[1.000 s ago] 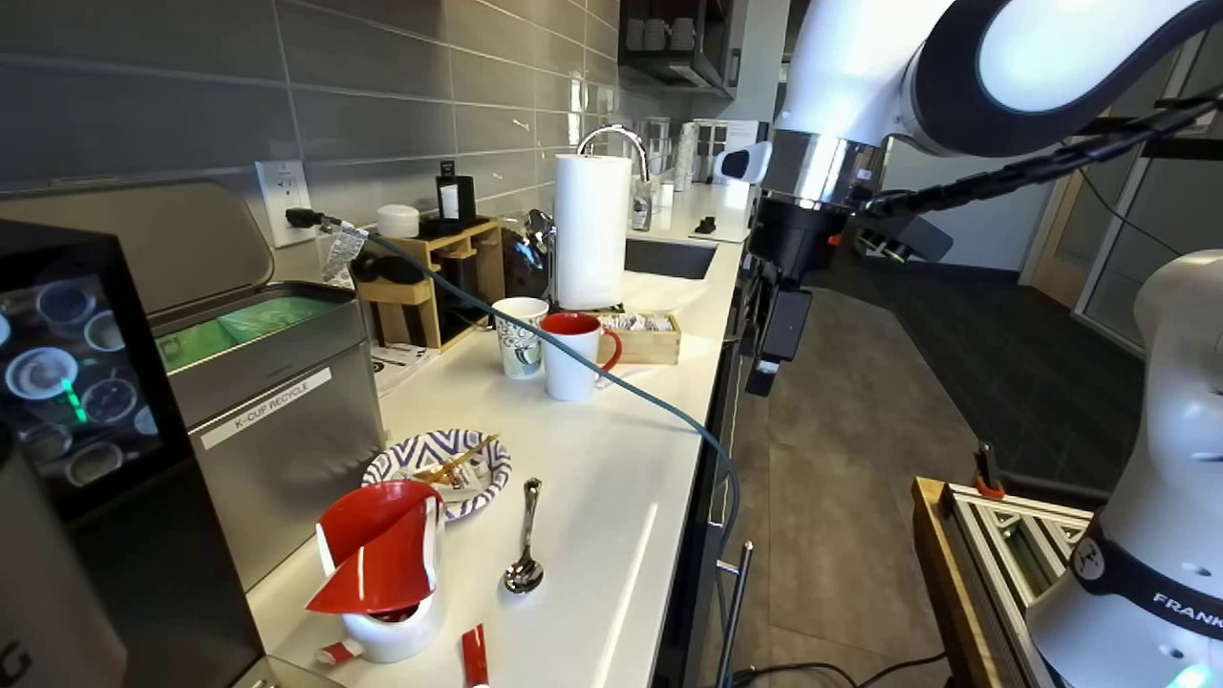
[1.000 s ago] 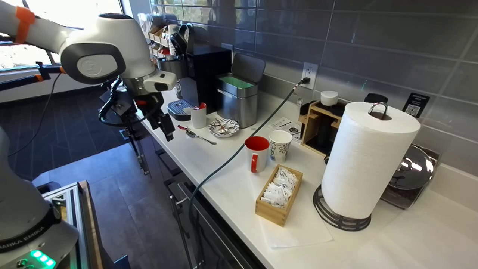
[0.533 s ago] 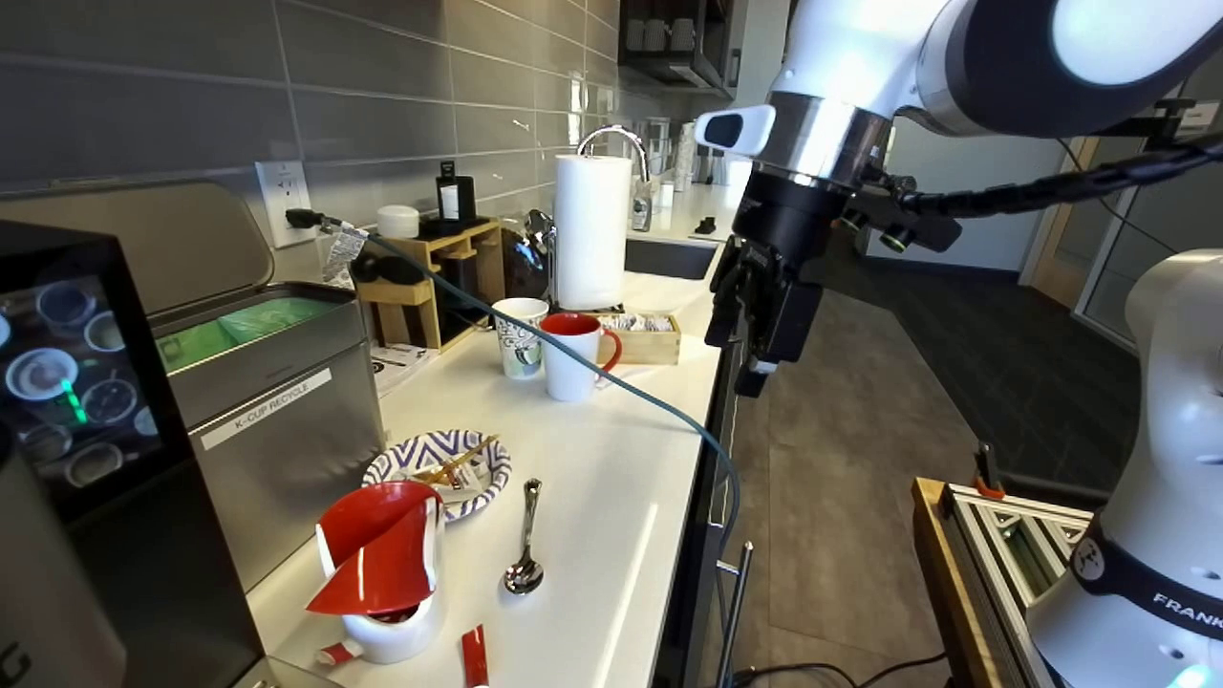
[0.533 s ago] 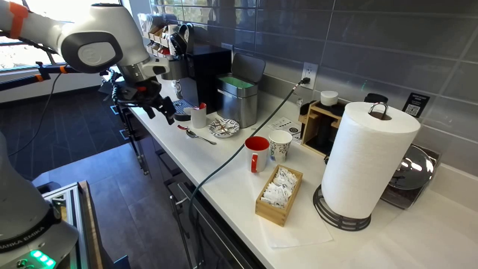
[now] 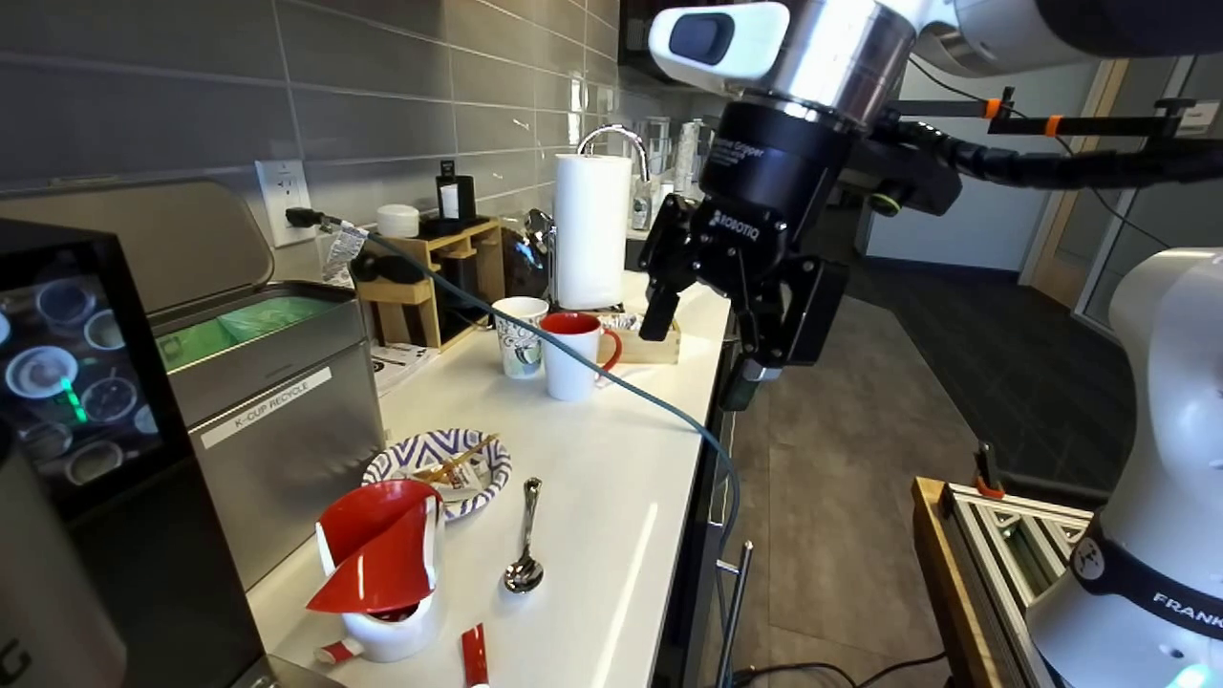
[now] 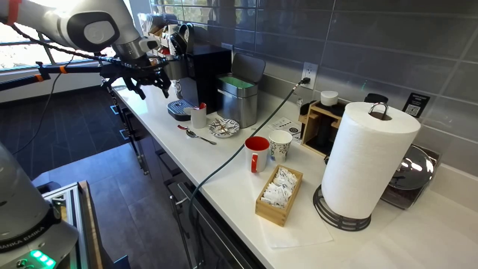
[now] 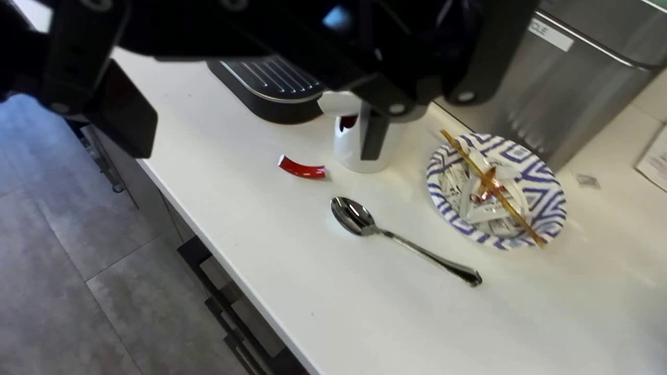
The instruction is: Move the broken mug piece closer to the cup
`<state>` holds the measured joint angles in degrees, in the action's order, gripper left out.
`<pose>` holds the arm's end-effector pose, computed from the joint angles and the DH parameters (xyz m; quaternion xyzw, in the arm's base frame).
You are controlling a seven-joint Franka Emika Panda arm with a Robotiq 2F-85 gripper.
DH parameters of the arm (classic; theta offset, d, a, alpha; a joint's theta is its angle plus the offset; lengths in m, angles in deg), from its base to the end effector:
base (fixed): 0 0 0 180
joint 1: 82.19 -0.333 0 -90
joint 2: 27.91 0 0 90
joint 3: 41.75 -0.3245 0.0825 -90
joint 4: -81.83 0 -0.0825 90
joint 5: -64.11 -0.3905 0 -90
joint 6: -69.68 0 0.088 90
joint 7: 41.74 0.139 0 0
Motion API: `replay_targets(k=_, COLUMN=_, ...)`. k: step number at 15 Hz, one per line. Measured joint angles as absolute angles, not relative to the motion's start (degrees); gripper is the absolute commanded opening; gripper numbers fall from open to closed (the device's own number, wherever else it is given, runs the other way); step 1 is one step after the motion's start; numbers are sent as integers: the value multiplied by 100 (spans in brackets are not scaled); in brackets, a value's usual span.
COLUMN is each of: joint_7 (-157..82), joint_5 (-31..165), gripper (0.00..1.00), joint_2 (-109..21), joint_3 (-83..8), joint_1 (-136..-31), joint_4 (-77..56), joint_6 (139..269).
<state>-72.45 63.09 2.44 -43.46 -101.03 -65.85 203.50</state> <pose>0.3892 0.1466 0.4403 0.8949 0.4226 0.1427 0.0132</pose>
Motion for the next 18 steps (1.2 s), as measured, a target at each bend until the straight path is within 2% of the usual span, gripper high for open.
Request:
replay_targets(k=5, joint_7=-8031, joint_5=6290, gripper=100, joint_2=-541, joint_3=-4310, joint_1=-10377, joint_4=-5976, joint_6=20370)
replay_targets(k=10, joint_7=-8102, joint_5=6289, gripper=100, joint_2=-624, joint_3=-4310, joint_1=-10357, joint_4=-5914, joint_6=20370)
replay_targets(k=18, joint_7=-9979, joint_5=6319, gripper=100, joint_2=-1186, joint_3=-4617, joint_1=-10430, joint_4=-5846, joint_6=21183)
